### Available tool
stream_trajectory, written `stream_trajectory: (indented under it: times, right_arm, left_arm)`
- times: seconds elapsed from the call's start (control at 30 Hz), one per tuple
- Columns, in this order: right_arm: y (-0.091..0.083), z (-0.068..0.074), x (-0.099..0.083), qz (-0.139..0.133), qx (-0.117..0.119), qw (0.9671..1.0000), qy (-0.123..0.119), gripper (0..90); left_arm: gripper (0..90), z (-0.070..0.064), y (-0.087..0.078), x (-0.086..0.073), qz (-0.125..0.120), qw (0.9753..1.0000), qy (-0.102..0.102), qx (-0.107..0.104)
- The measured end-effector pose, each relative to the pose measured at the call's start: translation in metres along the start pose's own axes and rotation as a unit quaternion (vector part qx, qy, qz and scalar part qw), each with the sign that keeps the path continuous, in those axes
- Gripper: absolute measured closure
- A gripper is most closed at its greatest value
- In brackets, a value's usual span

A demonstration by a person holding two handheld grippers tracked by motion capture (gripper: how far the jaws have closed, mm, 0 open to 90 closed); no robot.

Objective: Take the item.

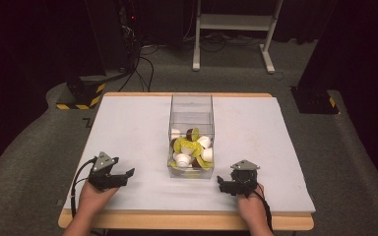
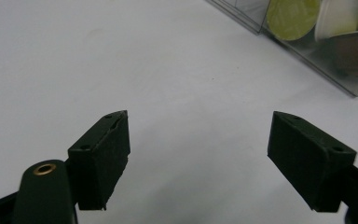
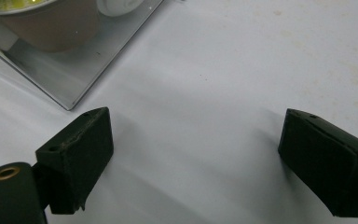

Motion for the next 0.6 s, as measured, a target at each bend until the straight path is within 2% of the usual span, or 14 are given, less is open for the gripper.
stream_trajectory:
  times: [0.07,0.17,0.2,0.3,0.33,0.4,0.5,0.6]
  right_arm:
    - [0.000,0.000,0.000,0.000,0.000,1.0000,0.000,9.7]
    - [0.000,0.000,0.000,0.000,0.001,1.0000,0.000,9.7]
    - [0.000,0.000,0.000,0.001,0.001,1.0000,0.001,9.7]
    - [0.000,0.000,0.000,0.001,0.001,1.0000,0.001,9.7]
    - [0.000,0.000,0.000,0.001,0.001,1.0000,0.001,9.7]
    - [0.000,0.000,0.000,0.001,0.001,1.0000,0.001,9.7]
    - [0.000,0.000,0.000,0.001,0.001,1.0000,0.002,9.7]
    - [0.000,0.000,0.000,0.001,0.000,1.0000,0.001,9.7]
  left_arm:
    - [21.4,-0.004,0.003,-0.001,0.002,1.0000,0.000,-0.005]
    - [21.6,-0.007,0.007,-0.005,0.020,0.9997,0.016,-0.006]
    - [21.6,-0.009,0.008,-0.006,0.018,0.9997,0.013,-0.008]
    - [21.6,-0.011,0.009,-0.008,0.026,0.9993,0.027,-0.006]
    - [21.6,-0.012,0.009,-0.007,0.019,0.9996,0.019,-0.007]
    - [21.6,-0.013,0.008,-0.006,0.021,0.9996,0.016,-0.010]
    - [22.1,-0.016,0.005,-0.003,0.010,0.9999,0.004,-0.012]
    - [22.2,-0.019,0.003,-0.002,0.010,0.9999,0.009,-0.010]
Point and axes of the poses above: each handheld gripper's, and its own axes: y roughly forward along the jaws, x roughly out of its top, z roughly to its left, the point moved 9 cm from there along y, roughly forward along the jaws, and after that the axes turned 15 degrees about -y, right-handed, at the moved point
